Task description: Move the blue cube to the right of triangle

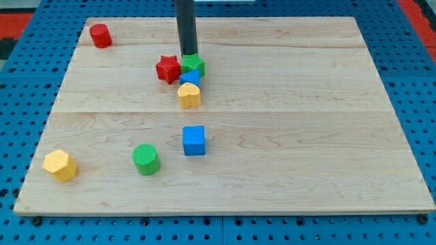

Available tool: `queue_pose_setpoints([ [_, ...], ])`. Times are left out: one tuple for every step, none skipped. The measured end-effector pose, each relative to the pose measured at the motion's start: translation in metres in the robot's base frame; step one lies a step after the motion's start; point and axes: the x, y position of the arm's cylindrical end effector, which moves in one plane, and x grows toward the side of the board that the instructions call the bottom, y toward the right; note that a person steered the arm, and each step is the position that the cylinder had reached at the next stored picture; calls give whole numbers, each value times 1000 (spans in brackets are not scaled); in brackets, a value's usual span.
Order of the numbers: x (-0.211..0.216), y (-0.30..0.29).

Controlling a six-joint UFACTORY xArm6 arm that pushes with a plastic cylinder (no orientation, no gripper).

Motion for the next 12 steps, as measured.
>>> queue_pose_setpoints([
  [18,108],
  [114,139],
  [220,86],
  [252,27],
  [183,13],
  [186,33],
  [224,-30],
  [193,-54],
  [186,-3],
  [182,8],
  [196,-46],
  [162,-42],
])
